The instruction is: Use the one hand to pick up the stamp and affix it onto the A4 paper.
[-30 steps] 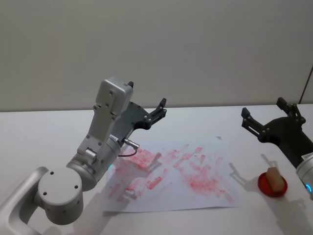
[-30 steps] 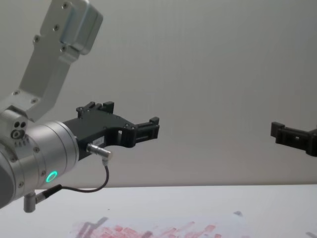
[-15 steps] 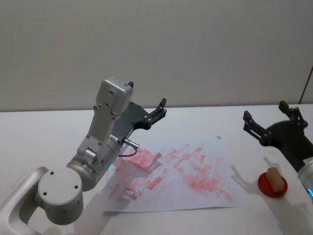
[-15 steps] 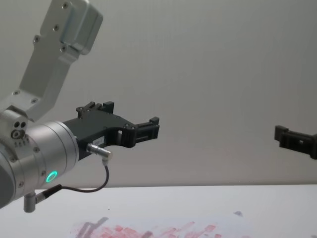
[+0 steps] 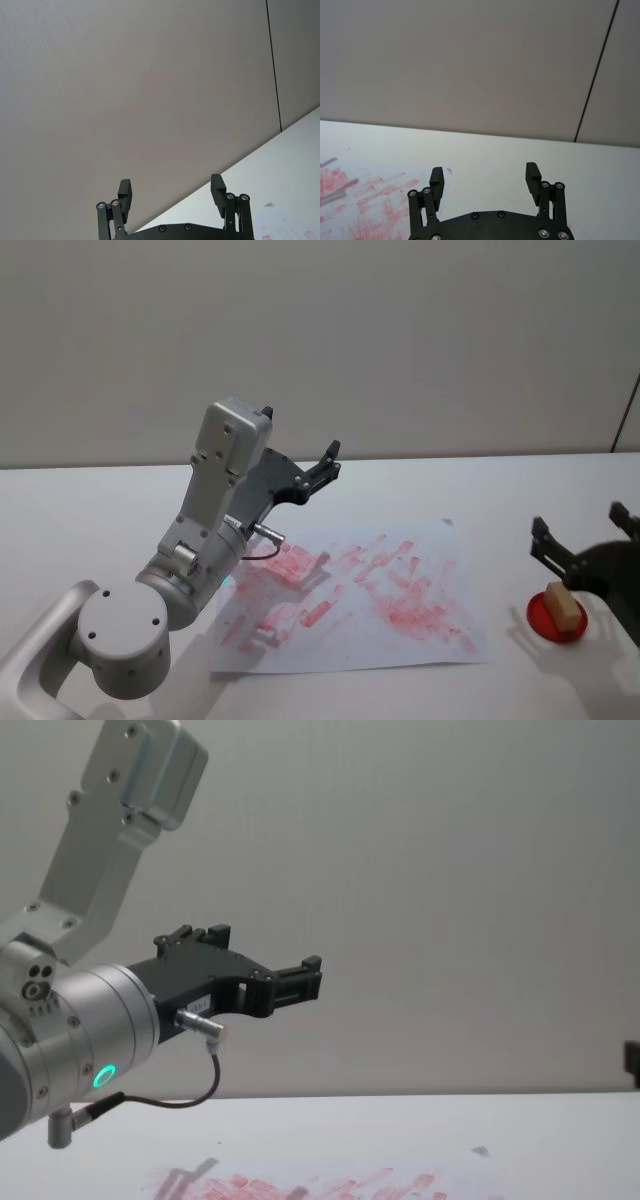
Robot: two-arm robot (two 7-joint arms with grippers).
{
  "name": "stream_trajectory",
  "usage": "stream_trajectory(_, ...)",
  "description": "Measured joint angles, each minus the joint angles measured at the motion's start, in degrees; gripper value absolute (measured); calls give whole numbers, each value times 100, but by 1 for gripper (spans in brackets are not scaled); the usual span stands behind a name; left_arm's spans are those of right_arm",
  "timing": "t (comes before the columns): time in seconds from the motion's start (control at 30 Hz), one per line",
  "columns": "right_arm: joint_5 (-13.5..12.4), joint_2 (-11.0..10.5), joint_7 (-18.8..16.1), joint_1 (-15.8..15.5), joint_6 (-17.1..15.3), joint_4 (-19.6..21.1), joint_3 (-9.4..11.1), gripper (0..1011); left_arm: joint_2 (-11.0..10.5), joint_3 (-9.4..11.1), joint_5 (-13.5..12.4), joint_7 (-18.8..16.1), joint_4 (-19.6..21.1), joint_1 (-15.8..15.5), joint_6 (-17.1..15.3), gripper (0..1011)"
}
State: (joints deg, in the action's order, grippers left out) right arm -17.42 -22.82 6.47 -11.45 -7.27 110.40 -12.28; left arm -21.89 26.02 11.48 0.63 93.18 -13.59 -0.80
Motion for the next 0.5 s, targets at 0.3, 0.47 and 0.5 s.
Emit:
stream_trajectory(0.3, -100, -110, 256, -306, -333, 185, 73, 1001, 0, 0, 0, 0, 0, 0, 0, 1001)
stream_trajectory(0.47, -155, -105, 235, -327, -511, 164, 93, 1001, 0, 0, 0, 0, 0, 0, 0, 1001)
stream_trajectory(0.5, -163, -99, 225, -324, -536, 148, 94, 1001, 0, 0, 0, 0, 0, 0, 0, 1001)
